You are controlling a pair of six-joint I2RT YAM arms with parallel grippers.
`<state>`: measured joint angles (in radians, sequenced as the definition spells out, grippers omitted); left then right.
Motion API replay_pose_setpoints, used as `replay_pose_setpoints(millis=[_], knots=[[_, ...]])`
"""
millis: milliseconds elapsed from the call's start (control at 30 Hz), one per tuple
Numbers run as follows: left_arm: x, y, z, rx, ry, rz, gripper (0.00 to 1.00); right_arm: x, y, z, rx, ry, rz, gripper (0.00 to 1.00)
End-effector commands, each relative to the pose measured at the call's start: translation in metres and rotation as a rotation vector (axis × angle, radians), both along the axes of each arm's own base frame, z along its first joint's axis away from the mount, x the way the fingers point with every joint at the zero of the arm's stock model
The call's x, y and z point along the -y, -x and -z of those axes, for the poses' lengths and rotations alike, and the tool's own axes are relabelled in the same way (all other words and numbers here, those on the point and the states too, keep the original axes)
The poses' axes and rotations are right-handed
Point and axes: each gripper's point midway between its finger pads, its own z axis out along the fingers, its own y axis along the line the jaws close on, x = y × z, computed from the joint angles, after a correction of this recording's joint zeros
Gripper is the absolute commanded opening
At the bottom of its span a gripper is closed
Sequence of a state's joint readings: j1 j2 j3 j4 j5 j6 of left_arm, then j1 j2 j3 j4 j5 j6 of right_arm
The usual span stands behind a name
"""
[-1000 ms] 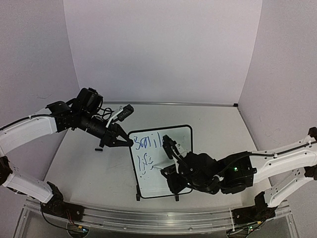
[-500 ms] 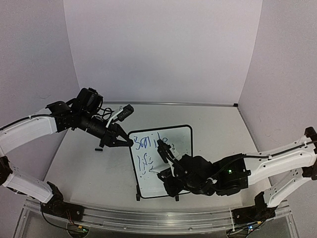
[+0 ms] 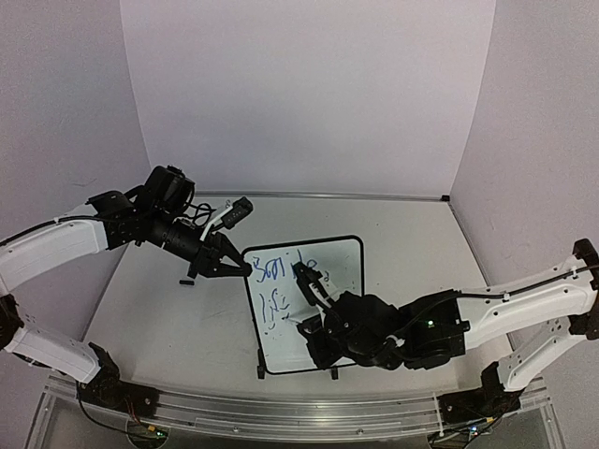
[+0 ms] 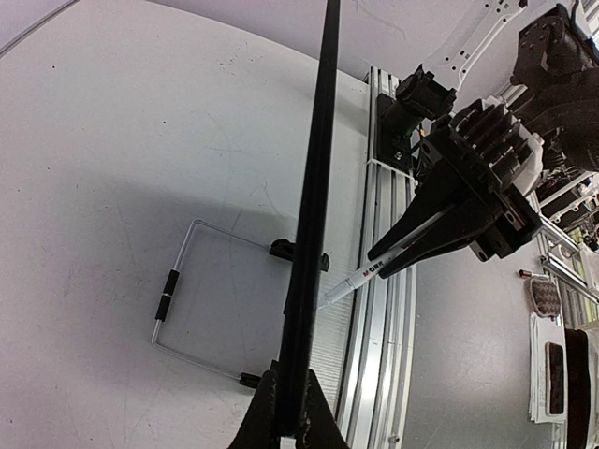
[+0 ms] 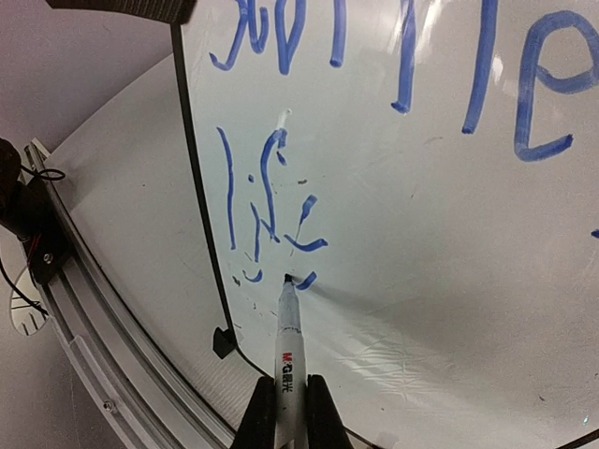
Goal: Write a sentence on the whiteboard
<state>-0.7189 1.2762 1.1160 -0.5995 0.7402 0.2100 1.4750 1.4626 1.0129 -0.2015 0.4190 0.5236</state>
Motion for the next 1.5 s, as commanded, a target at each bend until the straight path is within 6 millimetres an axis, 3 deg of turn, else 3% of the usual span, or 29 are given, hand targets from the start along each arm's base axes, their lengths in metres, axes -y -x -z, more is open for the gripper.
replay_pose_setpoints(millis=[0,1467], knots=[[-0.004,-0.013,0.002,0.052,-0.017,-0.042,0.00,-0.006,-0.008,-0.013,0.033,-0.015,0.031,0.00],[-0.004,-0.013,0.004,0.049,-0.020,-0.040,0.00,0.011,-0.027,-0.061,0.151,-0.083,0.131,0.00]])
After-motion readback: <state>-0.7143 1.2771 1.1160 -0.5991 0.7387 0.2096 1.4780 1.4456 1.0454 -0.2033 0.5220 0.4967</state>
